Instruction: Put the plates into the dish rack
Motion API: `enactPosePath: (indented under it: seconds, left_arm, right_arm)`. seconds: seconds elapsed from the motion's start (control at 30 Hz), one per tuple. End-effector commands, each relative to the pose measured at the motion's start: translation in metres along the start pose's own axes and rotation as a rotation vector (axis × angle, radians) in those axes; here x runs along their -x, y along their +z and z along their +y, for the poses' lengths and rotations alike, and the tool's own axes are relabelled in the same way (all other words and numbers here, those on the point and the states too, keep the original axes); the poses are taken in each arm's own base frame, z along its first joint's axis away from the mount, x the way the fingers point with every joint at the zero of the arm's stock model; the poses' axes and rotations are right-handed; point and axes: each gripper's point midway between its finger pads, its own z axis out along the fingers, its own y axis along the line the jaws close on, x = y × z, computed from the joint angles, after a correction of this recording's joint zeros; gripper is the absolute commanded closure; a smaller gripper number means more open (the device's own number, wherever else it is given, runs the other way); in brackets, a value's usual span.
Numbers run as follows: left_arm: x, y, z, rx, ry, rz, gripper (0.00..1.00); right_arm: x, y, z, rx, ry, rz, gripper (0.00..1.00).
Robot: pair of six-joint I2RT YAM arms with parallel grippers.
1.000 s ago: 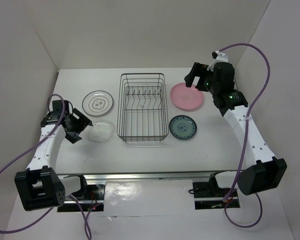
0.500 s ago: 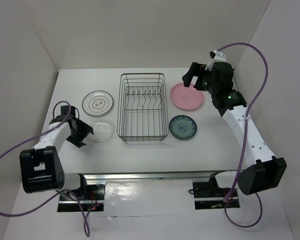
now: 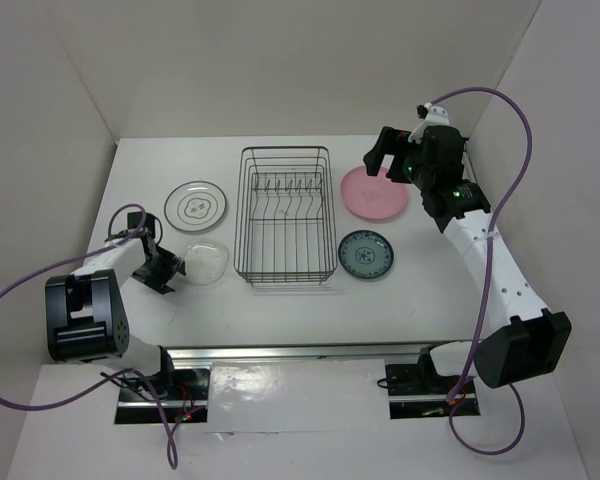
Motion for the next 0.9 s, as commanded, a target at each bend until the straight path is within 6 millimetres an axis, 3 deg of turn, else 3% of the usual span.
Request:
enactPosePath:
  seconds: [0.0, 0.03, 0.2, 0.23, 0.27, 0.33, 0.63, 0.77, 0.8, 0.87]
  left_arm:
    - [0.000, 0.007, 0.011, 0.064, -0.035, 0.001, 0.39]
    - [-0.003, 0.008, 0.015, 0.073, -0.035, 0.008, 0.39]
    - [-0.004, 0.001, 0.023, 0.084, -0.045, -0.011, 0.81]
    - [-0.004, 0.001, 0.027, 0.104, -0.043, -0.015, 0.81]
    - [-0.003, -0.002, 0.028, 0.106, -0.055, -0.026, 0.92]
    - [-0.001, -0.010, 0.030, 0.102, -0.067, -0.042, 0.99]
    - [-0.020, -0.053, 0.028, -0.029, -0.046, -0.012, 1.00]
    - [-0.012, -0.101, 0.016, -0.200, 0.006, -0.113, 1.00]
    - [-0.002, -0.131, 0.004, -0.301, 0.022, -0.195, 1.00]
    - [0.008, -0.163, -0.003, -0.379, 0.068, -0.283, 1.00]
  right_arm:
    - [0.013, -0.003, 0.009, 0.035, -0.019, -0.051, 0.00]
    - [0.013, -0.003, 0.009, 0.035, -0.019, -0.051, 0.00]
    - [0.018, -0.005, 0.009, 0.032, -0.019, -0.071, 0.00]
    - [0.018, -0.005, 0.009, 0.032, -0.019, -0.071, 0.00]
    - [0.018, -0.006, 0.011, 0.041, -0.020, -0.069, 0.00]
    - [0.018, -0.006, 0.011, 0.041, -0.020, -0.069, 0.00]
    - [0.016, -0.006, 0.015, 0.063, -0.011, -0.061, 0.00]
    - [0.014, -0.003, 0.019, 0.089, -0.012, -0.052, 0.00]
    - [0.016, -0.003, 0.023, 0.108, -0.005, -0.058, 0.00]
    - [0.012, 0.000, 0.029, 0.147, -0.006, -0.041, 0.00]
